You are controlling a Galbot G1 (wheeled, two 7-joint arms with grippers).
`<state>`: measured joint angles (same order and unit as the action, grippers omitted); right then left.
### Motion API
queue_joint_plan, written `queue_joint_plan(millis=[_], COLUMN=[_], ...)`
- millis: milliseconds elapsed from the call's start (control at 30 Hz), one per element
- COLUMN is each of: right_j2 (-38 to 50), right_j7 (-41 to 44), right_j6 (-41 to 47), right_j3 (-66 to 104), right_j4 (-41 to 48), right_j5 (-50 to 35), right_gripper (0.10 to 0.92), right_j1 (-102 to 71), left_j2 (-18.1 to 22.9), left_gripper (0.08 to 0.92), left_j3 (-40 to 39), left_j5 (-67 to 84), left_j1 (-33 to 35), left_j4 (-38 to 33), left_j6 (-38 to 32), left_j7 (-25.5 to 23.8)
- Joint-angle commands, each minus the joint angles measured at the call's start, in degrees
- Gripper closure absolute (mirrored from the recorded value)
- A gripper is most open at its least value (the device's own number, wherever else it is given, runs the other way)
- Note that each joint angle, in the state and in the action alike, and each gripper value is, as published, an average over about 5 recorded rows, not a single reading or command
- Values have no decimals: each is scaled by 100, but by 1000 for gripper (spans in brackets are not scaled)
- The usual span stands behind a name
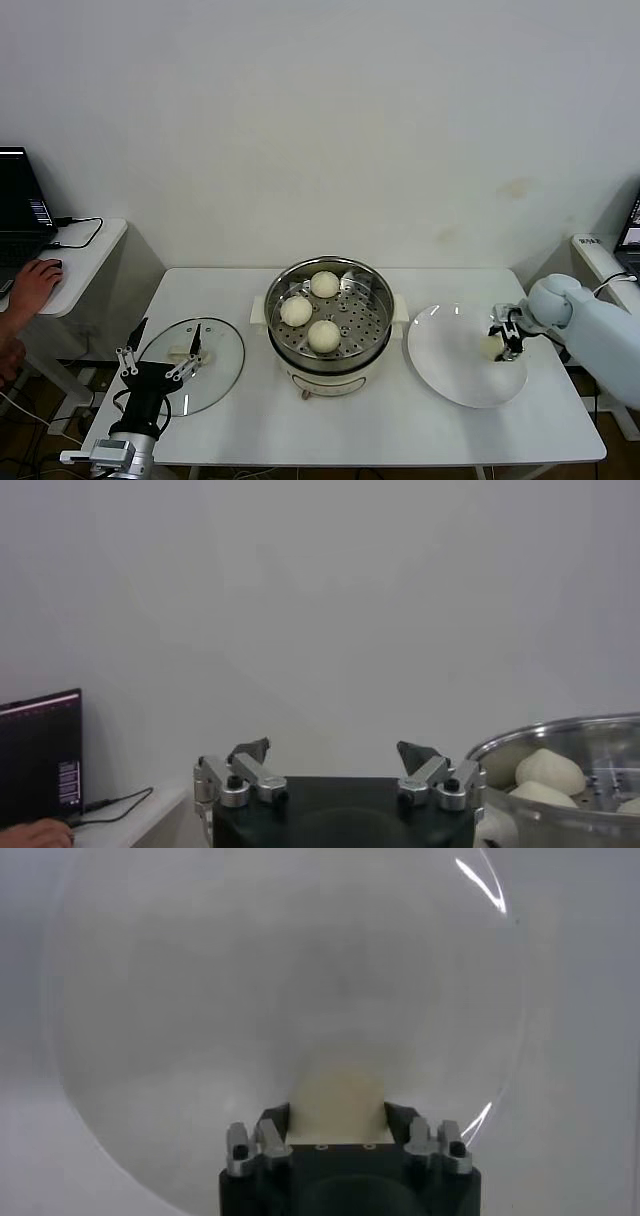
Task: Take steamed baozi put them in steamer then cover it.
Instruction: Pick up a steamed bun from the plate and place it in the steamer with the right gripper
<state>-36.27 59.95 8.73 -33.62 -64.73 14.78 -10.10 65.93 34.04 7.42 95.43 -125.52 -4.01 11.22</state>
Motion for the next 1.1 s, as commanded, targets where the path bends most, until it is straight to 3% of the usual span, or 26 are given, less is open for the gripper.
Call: queue_joint_plan(millis=[33, 333, 633, 867, 1100], right_j2=[488, 969, 150, -1111, -1945], right_j7=[145, 277, 9, -517, -918], right_j6=[216, 694, 1513, 2358, 2831], right_j3=[-527, -1909, -3801, -4015, -3913], right_j4=[-700, -1677, -2539, -2907, -2475], right_j5=[-437, -1655, -3291, -4425, -4676], right_gripper=[427, 431, 429, 421, 415], right_j1=[659, 2984, 5662, 5832, 4962], left_j2=[-3, -34, -51, -45, -12], left_gripper=[177, 177, 177, 177, 177], left_j3=[3, -59, -126, -105, -25], left_j5=[0, 3, 11, 24, 35], left_j1=[-4, -78, -166, -172, -110], left_j4=[-13, -13, 72, 105, 48], left_j6=[-1, 12, 7, -21, -63], left_j7=[1, -4, -3, -1, 4])
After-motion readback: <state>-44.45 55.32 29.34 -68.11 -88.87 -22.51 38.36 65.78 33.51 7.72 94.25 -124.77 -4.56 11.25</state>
